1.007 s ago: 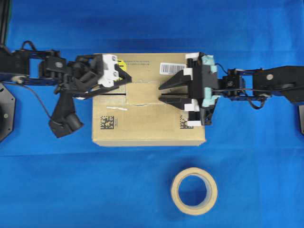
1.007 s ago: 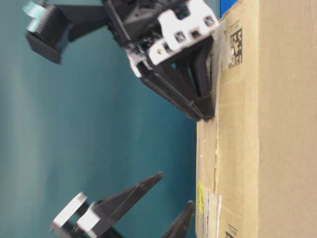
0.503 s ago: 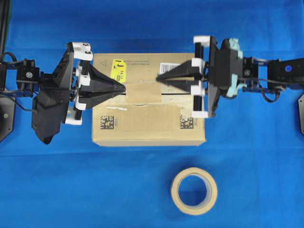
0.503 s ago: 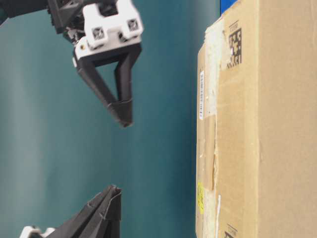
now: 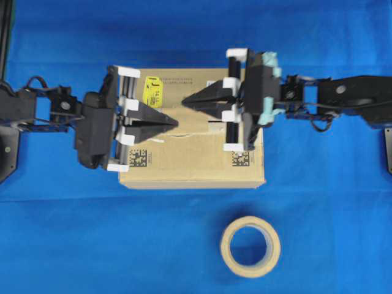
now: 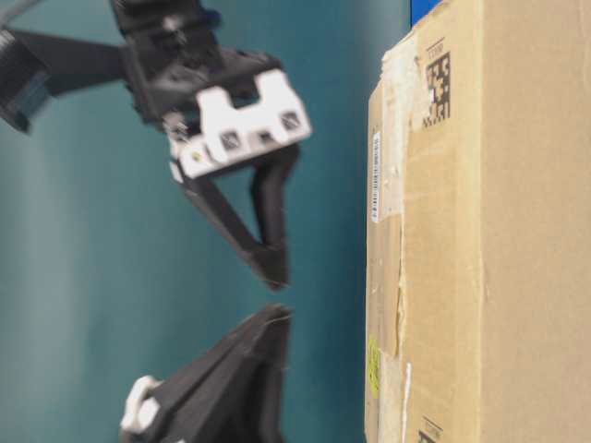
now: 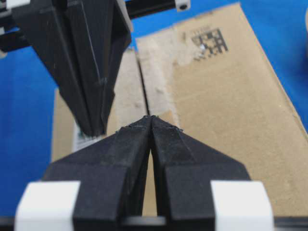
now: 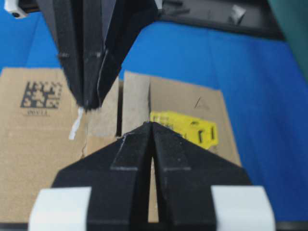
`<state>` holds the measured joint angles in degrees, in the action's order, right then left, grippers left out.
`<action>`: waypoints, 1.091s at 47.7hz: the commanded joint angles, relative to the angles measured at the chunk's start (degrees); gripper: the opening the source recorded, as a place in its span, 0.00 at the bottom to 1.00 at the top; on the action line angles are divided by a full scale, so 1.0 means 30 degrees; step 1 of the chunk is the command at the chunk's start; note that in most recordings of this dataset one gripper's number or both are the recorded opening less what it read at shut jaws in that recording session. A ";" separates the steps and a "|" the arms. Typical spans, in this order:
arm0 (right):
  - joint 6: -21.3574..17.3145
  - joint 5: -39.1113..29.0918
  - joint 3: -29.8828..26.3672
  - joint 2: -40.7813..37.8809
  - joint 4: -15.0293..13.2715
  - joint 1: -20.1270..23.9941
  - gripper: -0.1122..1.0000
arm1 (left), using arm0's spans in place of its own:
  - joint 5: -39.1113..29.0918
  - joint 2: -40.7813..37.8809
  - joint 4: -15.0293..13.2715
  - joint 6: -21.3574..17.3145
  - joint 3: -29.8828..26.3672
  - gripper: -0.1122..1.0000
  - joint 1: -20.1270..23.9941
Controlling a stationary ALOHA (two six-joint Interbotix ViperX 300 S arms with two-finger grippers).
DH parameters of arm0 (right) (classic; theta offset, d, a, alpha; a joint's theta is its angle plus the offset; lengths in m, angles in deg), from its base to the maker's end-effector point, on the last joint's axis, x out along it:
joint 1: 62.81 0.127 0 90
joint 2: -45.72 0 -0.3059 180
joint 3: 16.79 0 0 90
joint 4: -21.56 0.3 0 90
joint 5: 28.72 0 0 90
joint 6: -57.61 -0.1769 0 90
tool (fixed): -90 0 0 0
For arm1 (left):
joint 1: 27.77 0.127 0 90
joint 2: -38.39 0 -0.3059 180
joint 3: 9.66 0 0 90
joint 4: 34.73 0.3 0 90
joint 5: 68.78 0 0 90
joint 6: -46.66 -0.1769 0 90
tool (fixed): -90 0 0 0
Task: Apply tape along the seams of the closed cardboard box to seal it securely.
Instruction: 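Press and smooth the tape along the seam with both grippers toward each other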
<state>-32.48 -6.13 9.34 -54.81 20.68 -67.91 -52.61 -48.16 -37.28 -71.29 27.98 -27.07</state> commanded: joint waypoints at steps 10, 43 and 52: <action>-0.0146 0.0762 -0.0967 -0.1846 0.0732 0.0439 0.09 | 0.0791 -0.2080 -0.0059 0.3311 -0.0791 0.10 0.0938; -0.0146 -0.0029 0.1729 -0.1846 0.3252 0.0879 0.09 | 0.0615 -0.3193 -0.3838 0.3369 0.1523 0.10 0.1787; -0.0117 0.0029 0.3369 -0.0879 0.3779 0.0879 0.09 | 0.0586 -0.2373 -0.4980 0.3369 0.3223 0.10 0.1963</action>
<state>-33.01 -5.34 17.16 -58.76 31.49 -65.62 -50.24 -55.55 -50.99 -61.10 34.75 -22.68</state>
